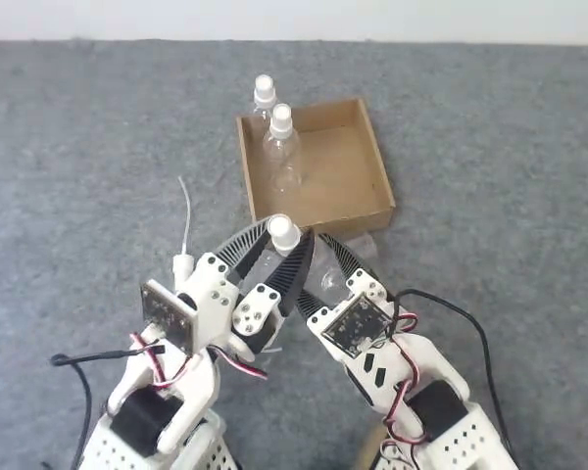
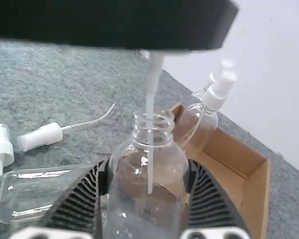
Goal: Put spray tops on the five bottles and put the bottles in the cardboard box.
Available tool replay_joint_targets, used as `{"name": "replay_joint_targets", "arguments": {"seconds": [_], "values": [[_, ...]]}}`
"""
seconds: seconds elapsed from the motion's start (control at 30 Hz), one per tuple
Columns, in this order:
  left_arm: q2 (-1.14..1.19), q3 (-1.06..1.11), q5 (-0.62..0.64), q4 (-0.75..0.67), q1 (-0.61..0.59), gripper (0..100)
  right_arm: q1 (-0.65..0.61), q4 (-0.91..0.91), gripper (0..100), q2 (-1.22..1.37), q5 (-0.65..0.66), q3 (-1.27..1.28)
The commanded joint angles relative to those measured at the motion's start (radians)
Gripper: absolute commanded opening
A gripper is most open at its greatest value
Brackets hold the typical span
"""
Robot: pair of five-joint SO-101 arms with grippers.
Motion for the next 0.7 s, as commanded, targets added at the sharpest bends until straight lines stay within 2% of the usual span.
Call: {"name": "replay_joint_targets", "arguments": {"seconds": [0.0, 0.33, 0.67], "values": [[-0.012, -0.004, -0.003, 0.003, 0.011, 1, 0.001, -0.022, 4.0, -0.024, 0.017, 0.015], [-0.012, 0.062, -0.005, -0.063, 0.005, 1, -0.002, -0.021, 4.0, -0.024, 0.012, -0.003], [-0.012, 0.09, 0.0, -0.064, 0.005, 2, -0.001, -0.019, 4.0, -0.024, 0.011, -0.031]]}}
